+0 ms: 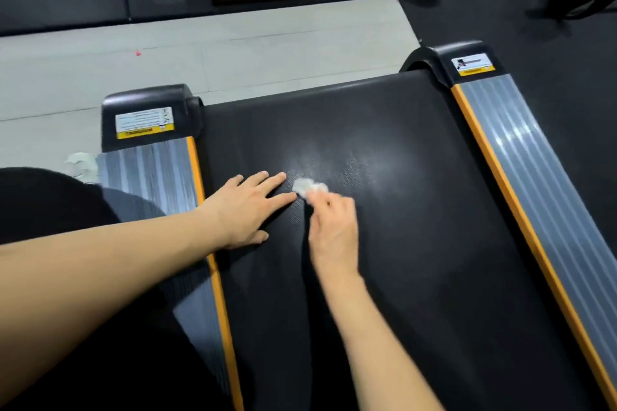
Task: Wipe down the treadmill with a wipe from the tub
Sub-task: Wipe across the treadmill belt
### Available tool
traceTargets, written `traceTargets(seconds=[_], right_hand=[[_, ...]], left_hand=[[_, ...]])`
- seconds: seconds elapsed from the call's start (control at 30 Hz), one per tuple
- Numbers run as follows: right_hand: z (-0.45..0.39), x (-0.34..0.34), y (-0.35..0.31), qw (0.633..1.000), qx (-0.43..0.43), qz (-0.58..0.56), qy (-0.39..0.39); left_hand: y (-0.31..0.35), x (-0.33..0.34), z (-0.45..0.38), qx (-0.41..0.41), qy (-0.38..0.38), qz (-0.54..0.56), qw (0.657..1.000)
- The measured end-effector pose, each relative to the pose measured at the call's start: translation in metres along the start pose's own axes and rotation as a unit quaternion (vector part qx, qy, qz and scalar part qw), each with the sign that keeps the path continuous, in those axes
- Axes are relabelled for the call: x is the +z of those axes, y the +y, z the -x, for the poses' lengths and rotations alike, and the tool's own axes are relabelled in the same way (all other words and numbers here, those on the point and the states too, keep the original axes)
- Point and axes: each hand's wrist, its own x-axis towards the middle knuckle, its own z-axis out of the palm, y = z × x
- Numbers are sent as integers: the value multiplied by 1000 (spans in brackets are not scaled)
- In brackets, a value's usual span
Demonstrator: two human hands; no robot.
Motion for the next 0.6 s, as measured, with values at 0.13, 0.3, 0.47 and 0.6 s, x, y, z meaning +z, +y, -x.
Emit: traceTargets(seconds=[0.13, 0.3, 0.47, 0.6], right_hand=[[12, 9, -15, 999, 31, -18, 6], [-14, 6, -34, 999, 6, -39, -4], [-43, 13, -77, 997, -26, -79, -9], [-71, 21, -125, 992, -65, -101, -26]], left_hand=[[-6, -9, 15, -9, 22, -11, 1000], [-30, -21, 43, -55, 84, 0, 995], [-68, -33, 81, -122, 113, 29, 986], [-116, -56, 117, -171, 144, 39, 974]])
